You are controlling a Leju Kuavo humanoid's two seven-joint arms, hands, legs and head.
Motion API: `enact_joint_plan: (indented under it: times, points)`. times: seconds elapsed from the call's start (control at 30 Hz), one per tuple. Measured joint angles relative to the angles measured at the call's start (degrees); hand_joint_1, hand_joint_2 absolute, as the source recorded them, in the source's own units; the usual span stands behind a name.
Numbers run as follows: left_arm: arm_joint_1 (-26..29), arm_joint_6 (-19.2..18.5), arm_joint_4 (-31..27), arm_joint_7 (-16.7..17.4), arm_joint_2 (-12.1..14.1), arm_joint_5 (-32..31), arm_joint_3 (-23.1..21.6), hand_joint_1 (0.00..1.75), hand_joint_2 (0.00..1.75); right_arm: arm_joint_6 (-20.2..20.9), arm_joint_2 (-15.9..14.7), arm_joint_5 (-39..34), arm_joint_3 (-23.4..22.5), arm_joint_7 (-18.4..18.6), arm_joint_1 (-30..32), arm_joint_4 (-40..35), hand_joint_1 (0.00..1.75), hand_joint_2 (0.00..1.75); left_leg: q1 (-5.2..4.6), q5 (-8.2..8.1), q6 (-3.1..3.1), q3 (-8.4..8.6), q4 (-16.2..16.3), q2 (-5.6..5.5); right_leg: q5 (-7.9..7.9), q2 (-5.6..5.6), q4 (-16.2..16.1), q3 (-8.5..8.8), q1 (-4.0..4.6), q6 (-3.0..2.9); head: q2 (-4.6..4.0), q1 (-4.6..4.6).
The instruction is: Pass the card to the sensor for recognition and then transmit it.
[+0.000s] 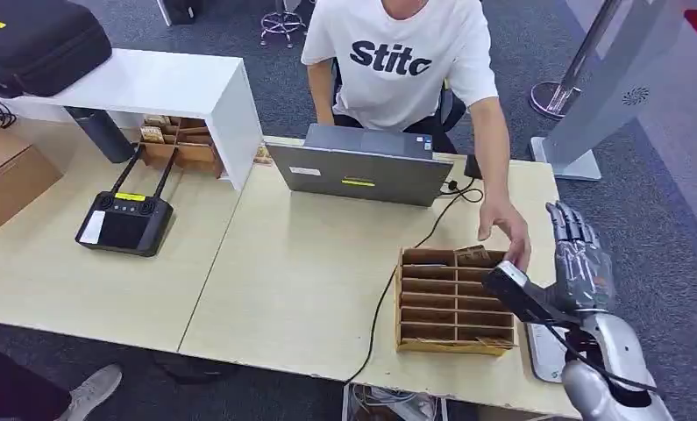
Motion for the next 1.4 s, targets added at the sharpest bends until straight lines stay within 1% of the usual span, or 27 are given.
enact_joint_plan:
  times: [0.57, 1.4]
  points:
    - [0.1, 0.3, 0.0, 0.4, 0.0, 0.7, 0.0, 0.00, 1.75, -0.2, 0.0, -0.5, -1.8, -0.4, 1.4, -1.9, 0.00, 1.75, 0.00, 0.00, 0.00, -0.01, 0.0, 0.00, 0.00, 0.00, 0.0, 0.00, 0.00, 0.00, 0.00, -0.02]
    - [0.1, 0.3, 0.0, 0.6, 0.0, 0.9, 0.0, 0.00, 1.75, -0.1, 0.1, -1.0, -1.6, -0.8, 1.8, -3.3, 0.00, 1.75, 0.00, 0.00, 0.00, -0.03, 0.0, -0.01, 0.00, 0.00, 0.0, -0.01, 0.00, 0.00, 0.00, 0.00]
